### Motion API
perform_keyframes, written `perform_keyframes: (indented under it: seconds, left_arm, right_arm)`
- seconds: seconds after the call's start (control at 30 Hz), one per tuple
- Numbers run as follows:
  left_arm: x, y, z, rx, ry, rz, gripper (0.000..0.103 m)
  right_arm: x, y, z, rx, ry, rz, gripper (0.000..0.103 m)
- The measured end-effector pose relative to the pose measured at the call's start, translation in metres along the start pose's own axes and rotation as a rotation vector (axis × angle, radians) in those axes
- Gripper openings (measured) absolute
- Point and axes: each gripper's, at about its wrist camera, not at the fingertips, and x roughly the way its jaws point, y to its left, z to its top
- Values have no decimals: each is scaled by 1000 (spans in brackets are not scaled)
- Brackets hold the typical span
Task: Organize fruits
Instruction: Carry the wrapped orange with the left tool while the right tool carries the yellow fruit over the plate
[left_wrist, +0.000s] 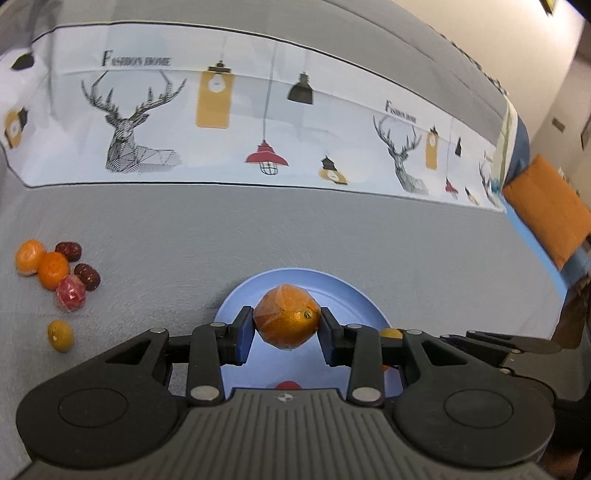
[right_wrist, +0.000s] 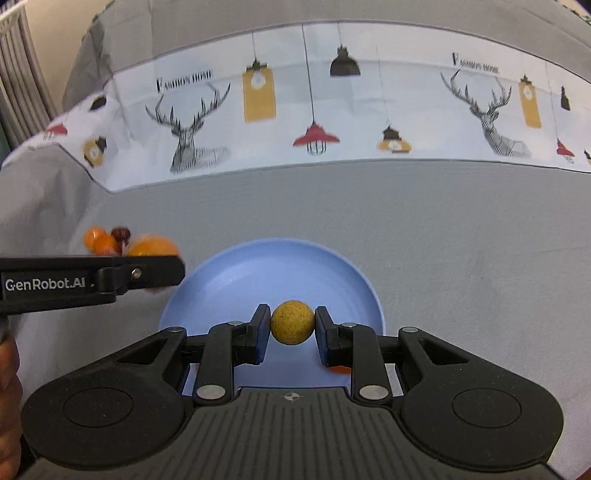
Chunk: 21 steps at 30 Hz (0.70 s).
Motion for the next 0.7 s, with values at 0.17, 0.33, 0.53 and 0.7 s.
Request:
perform_keyframes:
  seconds: [0.17,0.33,0.53,0.7]
  left_arm:
    - [4,-11,-3,57,-10,11,40]
    - [7,-14,-3,74,-15,11,40]
    - [8,-14,-3,70,-14,24,40]
    - [9,-14,-2,69,-12,26,40]
  right_arm:
    - [2,1,-2,-5,19,-4,27]
    - [4,0,-4,-5,32,-8,27]
    - [5,-1,-4,-4,34,-9,27]
    - [6,0,-4,-6,32,-8,27]
